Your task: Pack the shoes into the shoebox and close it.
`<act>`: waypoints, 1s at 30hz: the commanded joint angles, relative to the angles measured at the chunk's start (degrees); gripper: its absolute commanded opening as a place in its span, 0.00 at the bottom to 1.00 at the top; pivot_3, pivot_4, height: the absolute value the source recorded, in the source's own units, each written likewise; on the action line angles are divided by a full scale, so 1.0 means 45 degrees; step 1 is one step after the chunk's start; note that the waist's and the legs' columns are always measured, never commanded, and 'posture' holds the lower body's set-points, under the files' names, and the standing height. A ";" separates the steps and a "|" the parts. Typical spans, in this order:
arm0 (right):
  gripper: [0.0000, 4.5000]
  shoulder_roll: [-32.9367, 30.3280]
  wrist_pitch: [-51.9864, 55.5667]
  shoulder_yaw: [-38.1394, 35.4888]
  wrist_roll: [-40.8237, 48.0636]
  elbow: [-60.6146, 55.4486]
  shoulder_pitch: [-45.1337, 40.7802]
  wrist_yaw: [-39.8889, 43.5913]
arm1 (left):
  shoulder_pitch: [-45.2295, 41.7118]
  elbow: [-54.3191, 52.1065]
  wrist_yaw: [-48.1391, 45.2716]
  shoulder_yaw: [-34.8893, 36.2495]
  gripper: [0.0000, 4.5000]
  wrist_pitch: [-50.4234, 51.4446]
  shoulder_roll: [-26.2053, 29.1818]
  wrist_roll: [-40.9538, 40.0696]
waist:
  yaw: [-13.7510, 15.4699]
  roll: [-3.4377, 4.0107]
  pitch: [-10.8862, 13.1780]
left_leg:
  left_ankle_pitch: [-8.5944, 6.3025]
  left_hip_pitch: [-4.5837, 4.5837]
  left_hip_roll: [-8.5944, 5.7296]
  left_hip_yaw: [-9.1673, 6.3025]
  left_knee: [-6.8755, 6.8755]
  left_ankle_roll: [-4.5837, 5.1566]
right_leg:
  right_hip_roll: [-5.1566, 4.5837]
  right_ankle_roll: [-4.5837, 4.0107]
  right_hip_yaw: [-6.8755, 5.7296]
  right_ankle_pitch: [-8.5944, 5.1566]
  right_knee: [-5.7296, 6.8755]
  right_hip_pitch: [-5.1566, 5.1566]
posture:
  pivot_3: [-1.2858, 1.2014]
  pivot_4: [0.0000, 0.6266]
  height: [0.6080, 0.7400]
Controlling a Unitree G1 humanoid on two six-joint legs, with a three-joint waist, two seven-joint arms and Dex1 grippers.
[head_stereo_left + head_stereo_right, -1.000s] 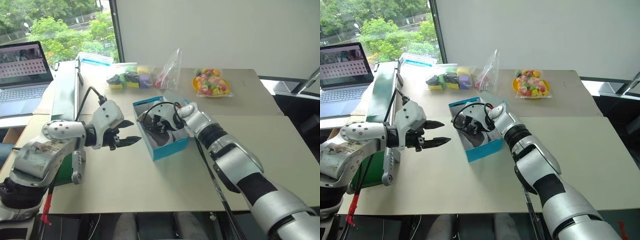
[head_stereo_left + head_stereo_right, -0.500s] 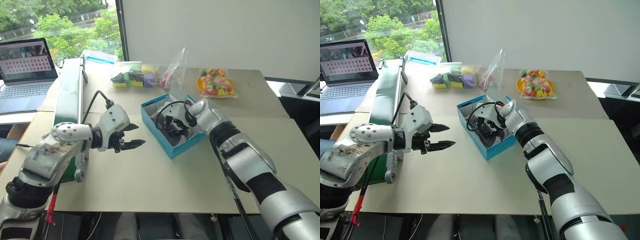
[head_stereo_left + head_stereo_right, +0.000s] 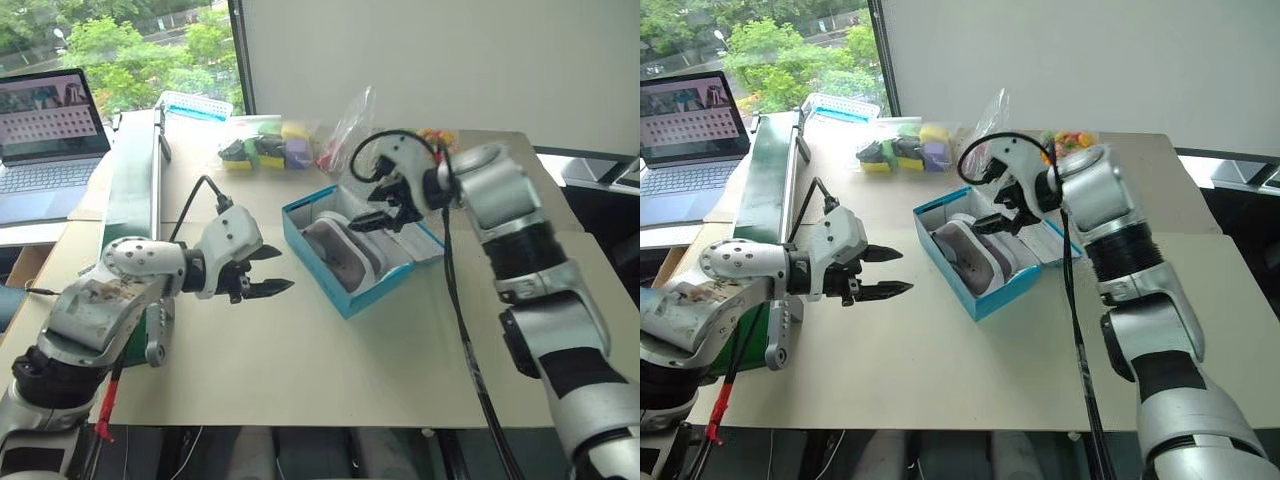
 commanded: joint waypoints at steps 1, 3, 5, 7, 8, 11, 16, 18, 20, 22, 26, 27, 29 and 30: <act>0.60 -0.1316 0.1736 -0.1327 0.0621 -0.2464 0.1058 -0.0390 | -0.0898 0.0425 -0.0581 -0.0356 0.68 -0.0639 -0.0138 0.0253 | 0.0112 -0.0001 0.0001 | 0.0000 -0.0001 0.0000 0.0001 0.0000 0.0000 | 0.0000 0.0000 0.0000 0.0000 -0.0001 0.0000 | 0.52 0.24 1.00; 0.46 -0.2103 0.2907 -0.1901 0.1238 -0.4129 0.1947 -0.0354 | -0.1380 0.0932 -0.0838 -0.0592 0.68 -0.0944 -0.0310 0.0418 | 0.0206 0.0001 0.0002 | 0.0000 -0.0006 -0.0001 -0.0002 0.0006 0.0000 | 0.0002 -0.0001 -0.0003 -0.0010 -0.0002 0.0001 | 0.52 0.24 1.00; 0.28 -0.2787 0.4002 -0.2552 0.1906 -0.5615 0.2791 -0.0280 | -0.1949 0.1682 -0.0869 -0.0735 0.68 -0.1263 -0.0644 0.0658 | 0.0249 0.0008 0.0006 | 0.0000 -0.0009 -0.0005 0.0001 0.0004 0.0001 | 0.0001 0.0000 0.0009 -0.0010 0.0000 -0.0003 | 0.52 0.24 1.00; 0.15 -0.3344 0.5173 -0.3421 0.2521 -0.7013 0.3678 -0.0414 | -0.2557 0.2570 -0.0897 -0.0830 0.68 -0.1646 -0.1037 0.0928 | 0.0211 0.0012 0.0008 | 0.0000 -0.0007 -0.0004 0.0000 0.0007 0.0001 | 0.0003 -0.0001 0.0008 -0.0012 0.0005 -0.0001 | 0.52 0.24 1.00; 0.05 -0.3535 0.5981 -0.4233 0.2692 -0.7790 0.4528 -0.0565 | -0.2993 0.3139 -0.0969 -0.0950 0.68 -0.1871 -0.1377 0.1038 | 0.0254 0.0013 0.0008 | 0.0001 -0.0005 -0.0005 0.0002 0.0009 0.0002 | 0.0003 -0.0002 0.0015 -0.0011 0.0009 -0.0001 | 0.52 0.24 1.00; 0.01 -0.3666 0.7332 -0.5905 0.3030 -0.9402 0.6584 -0.1178 | -0.3678 0.4089 -0.1240 -0.1196 0.68 -0.2264 -0.1971 0.1295 | 0.0283 0.0009 0.0006 | -0.0001 -0.0004 -0.0003 -0.0016 0.0024 0.0007 | 0.0008 0.0000 -0.0002 -0.0013 0.0003 0.0023 | 0.52 0.24 1.00; 0.01 -0.1620 0.7499 -0.9058 0.2936 -0.9869 0.9338 -0.2758 | -0.4339 0.4789 -0.1747 -0.1550 0.68 -0.2477 -0.2574 0.1582 | 0.0214 0.0004 0.0002 | -0.0004 -0.0002 -0.0006 -0.0014 0.0063 0.0011 | 0.0009 0.0004 0.0007 -0.0015 0.0017 0.0041 | 0.52 0.24 1.00; 0.01 -0.0629 0.6968 -0.9650 0.3047 -0.9766 0.9890 -0.3405 | -0.4470 0.4909 -0.1921 -0.1604 0.68 -0.2567 -0.2670 0.1683 | 0.0200 0.0006 0.0001 | -0.0005 0.0003 -0.0009 -0.0014 0.0073 0.0012 | 0.0011 0.0005 0.0016 -0.0014 0.0029 0.0042 | 0.52 0.24 1.00; 0.01 0.0705 0.5749 -1.0123 0.3201 -0.9300 1.0278 -0.4142 | -0.4582 0.4962 -0.2045 -0.1628 0.68 -0.2620 -0.2707 0.1771 | 0.0115 0.0017 -0.0001 | -0.0005 0.0002 -0.0011 -0.0009 0.0085 0.0012 | 0.0011 0.0006 0.0029 -0.0013 0.0043 0.0035 | 0.52 0.24 1.00; 0.01 0.1880 0.4323 -1.0192 0.3161 -0.8395 1.0667 -0.4949 | -0.4666 0.4958 -0.2164 -0.1630 0.68 -0.2631 -0.2694 0.1861 | 0.0030 0.0016 -0.0002 | -0.0005 0.0016 -0.0008 -0.0012 0.0083 0.0012 | 0.0016 0.0006 0.0027 -0.0013 0.0049 0.0046 | 0.52 0.24 1.00; 0.01 0.3168 0.1986 -0.9822 0.3341 -0.6584 1.1013 -0.5822 | -0.4621 0.4721 -0.2270 -0.1488 0.68 -0.2489 -0.2472 0.1991 | -0.0063 0.0027 -0.0003 | -0.0004 0.0013 -0.0012 -0.0012 0.0086 0.0012 | 0.0014 0.0008 0.0031 -0.0013 0.0052 0.0046 | 0.52 0.24 1.00; 0.01 0.3232 0.1508 -0.9610 0.3310 -0.6175 1.1096 -0.5955 | -0.4591 0.4648 -0.2274 -0.1449 0.68 -0.2429 -0.2406 0.2021 | -0.0082 0.0027 -0.0003 | -0.0004 0.0013 -0.0011 -0.0011 0.0086 0.0012 | 0.0014 0.0008 0.0031 -0.0013 0.0050 0.0047 | 0.52 0.24 1.00; 0.01 0.3321 0.0529 -0.9176 0.3261 -0.5233 1.1195 -0.6137 | -0.4509 0.4489 -0.2293 -0.1405 0.68 -0.2368 -0.2192 0.2112 | -0.0108 0.0030 -0.0003 | -0.0004 0.0013 -0.0011 -0.0012 0.0085 0.0012 | 0.0014 0.0008 0.0032 -0.0013 0.0050 0.0044 | 0.52 0.24 1.00; 0.01 0.3414 -0.0023 -0.9083 0.3298 -0.4607 1.1130 -0.6239 | -0.4488 0.4418 -0.2269 -0.1361 0.68 -0.2301 -0.2082 0.2137 | -0.0126 0.0030 -0.0003 | -0.0005 0.0013 -0.0011 -0.0012 0.0084 0.0012 | 0.0015 0.0008 0.0031 -0.0013 0.0050 0.0043 | 0.52 0.24 1.00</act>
